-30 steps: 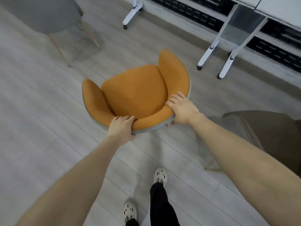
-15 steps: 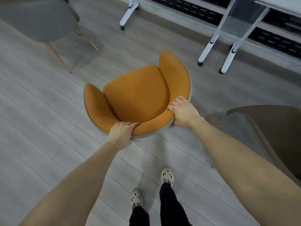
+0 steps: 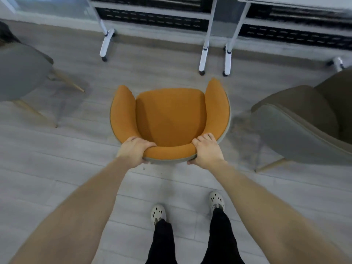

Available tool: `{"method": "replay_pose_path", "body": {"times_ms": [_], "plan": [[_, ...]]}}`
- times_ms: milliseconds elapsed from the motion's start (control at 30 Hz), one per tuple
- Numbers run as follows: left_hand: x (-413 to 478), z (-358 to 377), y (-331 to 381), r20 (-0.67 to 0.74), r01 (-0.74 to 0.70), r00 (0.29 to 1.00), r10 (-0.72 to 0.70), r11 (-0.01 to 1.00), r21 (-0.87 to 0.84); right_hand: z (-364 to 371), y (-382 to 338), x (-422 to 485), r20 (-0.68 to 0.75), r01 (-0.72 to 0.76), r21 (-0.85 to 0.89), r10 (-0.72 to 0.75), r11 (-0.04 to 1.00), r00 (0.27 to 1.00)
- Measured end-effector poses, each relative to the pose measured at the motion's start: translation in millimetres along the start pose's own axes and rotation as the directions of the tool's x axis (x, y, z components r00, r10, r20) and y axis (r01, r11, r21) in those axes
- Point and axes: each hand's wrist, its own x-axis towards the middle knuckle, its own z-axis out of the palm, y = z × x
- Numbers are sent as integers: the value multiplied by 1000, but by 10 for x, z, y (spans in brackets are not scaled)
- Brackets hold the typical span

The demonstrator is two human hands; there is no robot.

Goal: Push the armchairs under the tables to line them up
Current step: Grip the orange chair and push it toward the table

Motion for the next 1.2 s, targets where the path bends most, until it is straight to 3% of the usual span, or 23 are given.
{"method": "replay_pose_path", "body": {"times_ms": [133, 200, 233, 300, 367, 433, 500, 567, 767, 900, 1200], "plan": [[13, -80, -377, 3, -36, 999, 36, 999, -4, 72, -413, -92, 64, -114, 66, 109, 991, 992], [-70, -129, -472, -17, 27, 999, -30, 992, -127, 22, -550, -204, -1, -224, 228, 230, 948, 973], [-141, -118, -514, -56, 86, 993, -100, 973, -216, 5, -602, -262, -80, -299, 317, 339, 900, 937], [-274, -21, -605, -110, 238, 943, -313, 868, -435, -8, -685, -338, -210, -456, 439, 582, 774, 786], [-292, 49, -687, -44, 379, 857, -514, 685, -622, 13, -717, -303, -115, -619, 496, 753, 609, 648], [-179, 30, -668, 93, 461, 795, -600, 497, -735, 28, -720, -203, 107, -720, 549, 819, 424, 563], [10, 13, -578, 191, 500, 773, -605, 395, -770, 57, -704, -92, 241, -716, 641, 813, 277, 531], [159, 56, -509, 205, 514, 762, -614, 382, -768, 80, -707, -39, 257, -663, 717, 804, 214, 536], [503, 4, -559, 118, 513, 759, -641, 476, -714, 12, -566, 221, 174, -633, 732, 828, 254, 534], [1010, -333, -637, 123, 523, 765, -633, 498, -692, -183, -224, 625, 163, -619, 734, 813, 280, 560], [2376, -1025, -758, 96, 512, 770, -630, 521, -683, -696, 669, 1803, 159, -646, 706, 824, 290, 544]]}}
